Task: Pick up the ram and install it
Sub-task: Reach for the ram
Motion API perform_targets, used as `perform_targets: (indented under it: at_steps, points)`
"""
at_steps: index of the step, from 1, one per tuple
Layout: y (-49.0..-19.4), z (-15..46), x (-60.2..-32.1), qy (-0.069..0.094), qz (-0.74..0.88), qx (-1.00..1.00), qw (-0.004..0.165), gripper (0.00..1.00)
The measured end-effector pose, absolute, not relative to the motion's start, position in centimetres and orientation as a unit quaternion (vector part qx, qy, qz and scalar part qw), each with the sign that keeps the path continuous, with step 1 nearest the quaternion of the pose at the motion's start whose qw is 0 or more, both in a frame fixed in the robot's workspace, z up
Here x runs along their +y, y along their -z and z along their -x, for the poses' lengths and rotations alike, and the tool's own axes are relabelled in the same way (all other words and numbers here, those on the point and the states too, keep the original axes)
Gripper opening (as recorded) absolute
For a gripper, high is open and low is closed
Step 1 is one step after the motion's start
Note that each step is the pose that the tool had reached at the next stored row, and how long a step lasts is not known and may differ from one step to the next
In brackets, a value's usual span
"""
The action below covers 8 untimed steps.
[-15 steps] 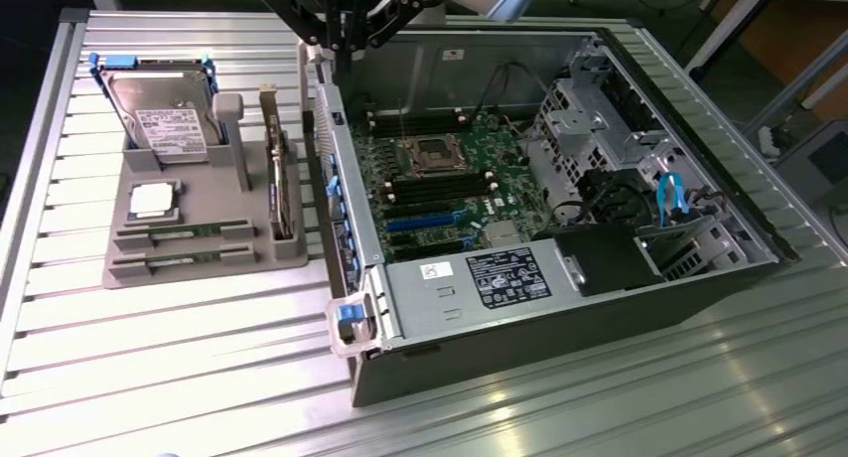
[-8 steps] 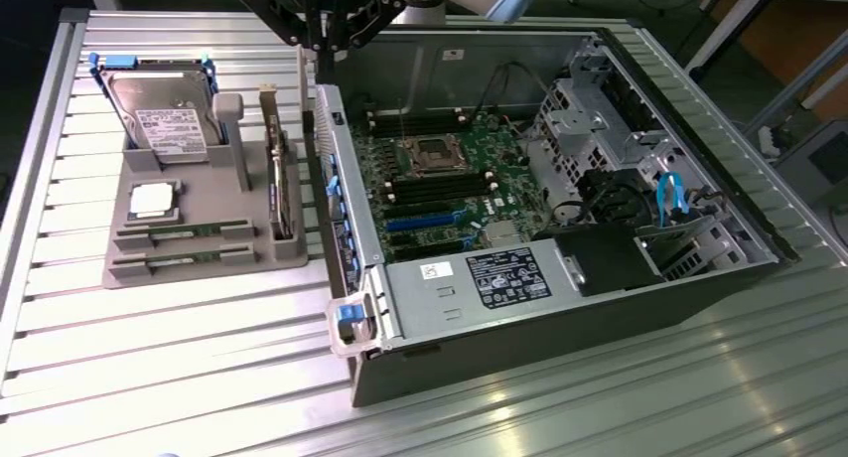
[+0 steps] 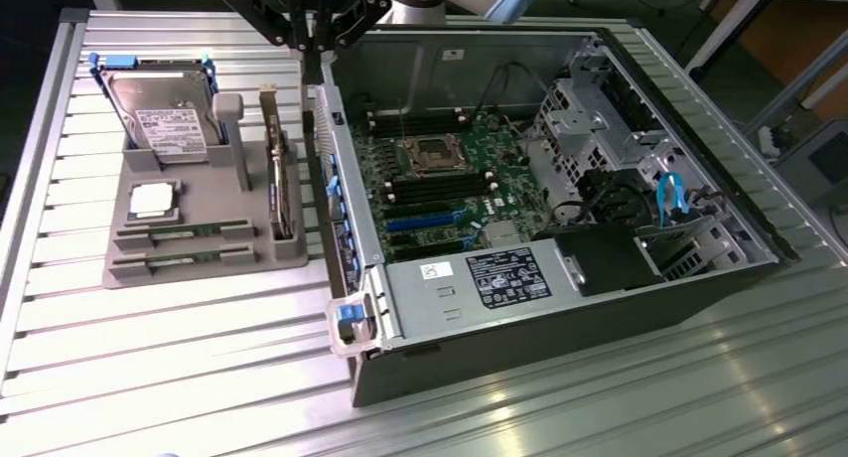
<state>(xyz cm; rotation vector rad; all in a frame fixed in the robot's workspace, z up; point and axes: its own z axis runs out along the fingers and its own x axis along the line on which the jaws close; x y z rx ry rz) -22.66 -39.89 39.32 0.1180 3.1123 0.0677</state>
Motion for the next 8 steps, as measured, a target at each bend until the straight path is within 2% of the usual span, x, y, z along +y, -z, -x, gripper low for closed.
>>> perform_targets:
  at_steps: [8]
  points:
    - [-39.32,23.59,-39.89,-0.022,-0.038,0.999,0.013,0.09]
